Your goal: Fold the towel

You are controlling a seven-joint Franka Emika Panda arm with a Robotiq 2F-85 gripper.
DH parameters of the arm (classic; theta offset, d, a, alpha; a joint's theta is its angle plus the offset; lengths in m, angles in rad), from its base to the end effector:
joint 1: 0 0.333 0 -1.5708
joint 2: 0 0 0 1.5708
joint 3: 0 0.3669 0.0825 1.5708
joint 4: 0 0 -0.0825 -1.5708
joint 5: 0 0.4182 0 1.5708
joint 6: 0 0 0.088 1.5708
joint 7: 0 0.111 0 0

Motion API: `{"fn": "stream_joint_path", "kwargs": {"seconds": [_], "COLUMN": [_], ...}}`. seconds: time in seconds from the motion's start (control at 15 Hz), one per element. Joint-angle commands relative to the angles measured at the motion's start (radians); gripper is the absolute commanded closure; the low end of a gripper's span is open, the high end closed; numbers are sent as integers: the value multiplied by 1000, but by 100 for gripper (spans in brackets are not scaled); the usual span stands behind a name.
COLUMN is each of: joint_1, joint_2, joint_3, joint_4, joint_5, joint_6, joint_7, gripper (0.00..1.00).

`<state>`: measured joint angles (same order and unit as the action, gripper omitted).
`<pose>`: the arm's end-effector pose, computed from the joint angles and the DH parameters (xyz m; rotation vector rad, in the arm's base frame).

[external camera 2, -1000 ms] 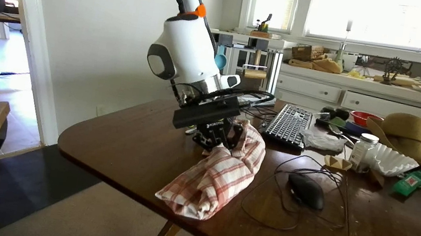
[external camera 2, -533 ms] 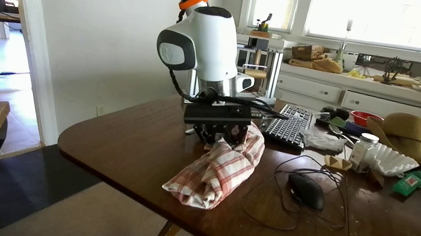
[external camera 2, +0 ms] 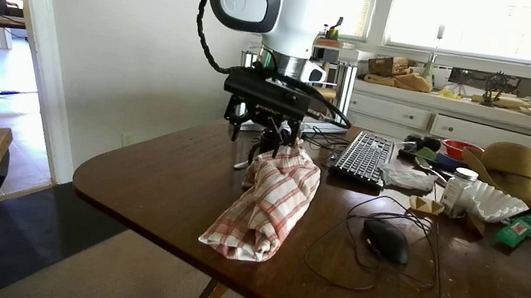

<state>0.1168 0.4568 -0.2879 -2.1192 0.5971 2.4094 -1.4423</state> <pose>0.5938 -0.0969 0.2040 -2.6516 -1.1471 -0.1316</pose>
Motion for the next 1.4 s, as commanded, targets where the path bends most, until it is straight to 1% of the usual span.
{"fn": "stream_joint_path", "kwargs": {"seconds": [0.0,0.13,0.33,0.6,0.8,0.93,1.0,1.07,1.13,1.33], "joint_1": [-160,-210,-254,-273,-290,-303,-306,-314,-314,-320], "joint_2": [-106,-141,-187,-286,-345,-378,-394,-405,-356,-382], "joint_3": [120,150,160,133,116,109,104,102,116,108], "joint_4": [-7,-10,-17,-58,-63,-66,-76,-74,-38,-46], "joint_5": [-98,-108,-156,-273,-390,-438,-463,-467,-423,-437], "joint_6": [-108,-107,-122,-79,-126,-155,-146,-175,-137,-160], "joint_7": [149,190,264,403,499,545,579,582,533,550], "gripper": [0,0,0,0,0,0,0,0,0,0]}}
